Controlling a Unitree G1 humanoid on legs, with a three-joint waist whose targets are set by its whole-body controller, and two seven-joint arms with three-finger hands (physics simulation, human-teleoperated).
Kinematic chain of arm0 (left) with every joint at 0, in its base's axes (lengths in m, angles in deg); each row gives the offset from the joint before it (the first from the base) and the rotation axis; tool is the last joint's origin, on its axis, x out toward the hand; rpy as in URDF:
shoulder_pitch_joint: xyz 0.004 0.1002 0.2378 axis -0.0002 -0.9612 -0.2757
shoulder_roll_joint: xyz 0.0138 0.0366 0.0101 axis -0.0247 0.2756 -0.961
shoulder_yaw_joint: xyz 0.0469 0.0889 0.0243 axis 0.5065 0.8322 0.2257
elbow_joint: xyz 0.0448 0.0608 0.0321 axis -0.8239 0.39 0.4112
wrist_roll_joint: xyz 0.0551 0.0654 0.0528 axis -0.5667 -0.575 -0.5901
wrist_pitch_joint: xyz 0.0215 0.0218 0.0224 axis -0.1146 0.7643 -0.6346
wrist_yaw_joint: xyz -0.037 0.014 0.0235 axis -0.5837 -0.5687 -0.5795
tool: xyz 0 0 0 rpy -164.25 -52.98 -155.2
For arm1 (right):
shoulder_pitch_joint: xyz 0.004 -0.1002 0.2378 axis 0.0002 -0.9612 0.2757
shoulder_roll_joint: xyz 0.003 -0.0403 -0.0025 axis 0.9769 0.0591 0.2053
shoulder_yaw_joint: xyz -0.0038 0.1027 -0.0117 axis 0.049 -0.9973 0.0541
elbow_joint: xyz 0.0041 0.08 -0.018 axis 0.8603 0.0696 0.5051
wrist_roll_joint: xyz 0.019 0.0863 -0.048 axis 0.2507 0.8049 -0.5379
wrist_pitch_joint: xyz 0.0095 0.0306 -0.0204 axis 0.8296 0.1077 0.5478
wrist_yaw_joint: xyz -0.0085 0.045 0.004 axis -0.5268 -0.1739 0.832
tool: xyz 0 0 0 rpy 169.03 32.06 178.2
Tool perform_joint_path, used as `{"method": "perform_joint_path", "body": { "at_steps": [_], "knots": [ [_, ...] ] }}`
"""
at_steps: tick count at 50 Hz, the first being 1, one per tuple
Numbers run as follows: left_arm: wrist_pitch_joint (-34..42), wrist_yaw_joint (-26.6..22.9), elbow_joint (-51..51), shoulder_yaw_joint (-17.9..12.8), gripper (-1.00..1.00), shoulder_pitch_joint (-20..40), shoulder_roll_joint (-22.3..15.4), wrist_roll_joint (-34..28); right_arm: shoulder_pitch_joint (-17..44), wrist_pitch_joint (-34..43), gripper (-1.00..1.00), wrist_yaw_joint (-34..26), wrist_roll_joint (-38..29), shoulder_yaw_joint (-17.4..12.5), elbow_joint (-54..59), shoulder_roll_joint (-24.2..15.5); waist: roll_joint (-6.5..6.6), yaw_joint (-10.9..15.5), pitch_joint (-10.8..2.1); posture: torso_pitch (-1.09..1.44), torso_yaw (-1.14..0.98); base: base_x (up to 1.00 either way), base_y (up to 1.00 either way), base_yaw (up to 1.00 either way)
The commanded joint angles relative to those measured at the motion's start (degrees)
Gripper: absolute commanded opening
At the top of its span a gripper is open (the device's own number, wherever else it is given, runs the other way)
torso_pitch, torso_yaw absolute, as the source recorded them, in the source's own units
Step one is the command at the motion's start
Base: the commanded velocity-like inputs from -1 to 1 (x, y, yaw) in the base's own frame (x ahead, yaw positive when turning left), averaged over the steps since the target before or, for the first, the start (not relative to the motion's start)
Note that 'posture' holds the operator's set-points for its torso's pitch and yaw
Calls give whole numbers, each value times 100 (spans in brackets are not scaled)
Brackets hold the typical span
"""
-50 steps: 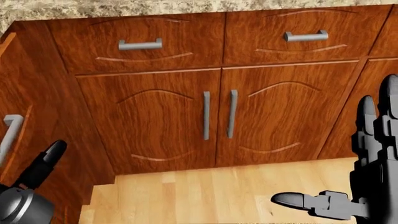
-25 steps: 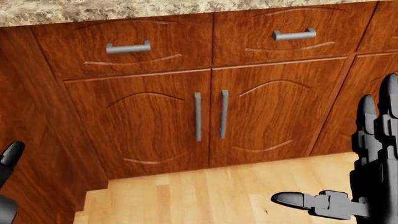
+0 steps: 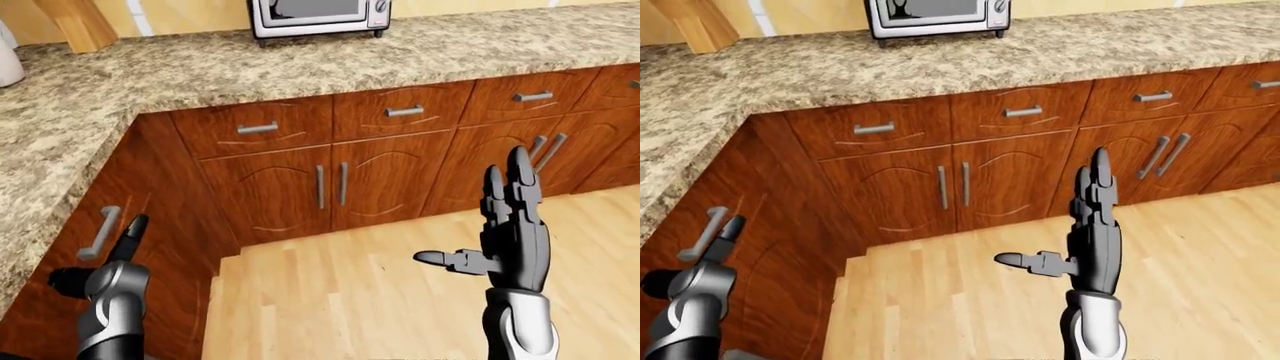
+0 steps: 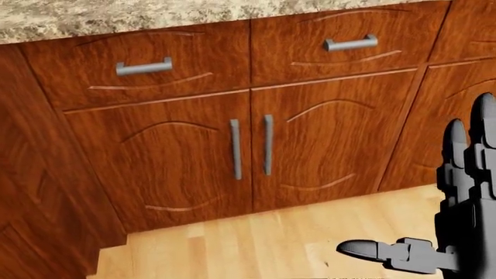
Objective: Close the right drawer.
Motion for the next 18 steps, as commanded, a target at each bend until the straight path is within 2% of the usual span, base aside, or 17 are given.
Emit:
{"method": "perform_joint_path", "body": {
  "at_steps": [1, 3, 18],
  "knots": [
    [-379, 310, -97, -408, 100, -5, -335, -233, 82, -164, 100, 8, 4, -8, -228, -27, 29, 102, -88, 0, 0, 0, 0, 0],
    [-366, 513, 24, -399, 100, 17, -382, -331, 88, -166, 100, 11, 3, -7, -219, -28, 30, 94, -81, 0, 0, 0, 0, 0],
    [-394, 527, 60, -442, 100, -21, -448, -233, 87, -138, 100, 10, -6, -3, -238, -30, 9, 61, -76, 0, 0, 0, 0, 0]
  ]
}}
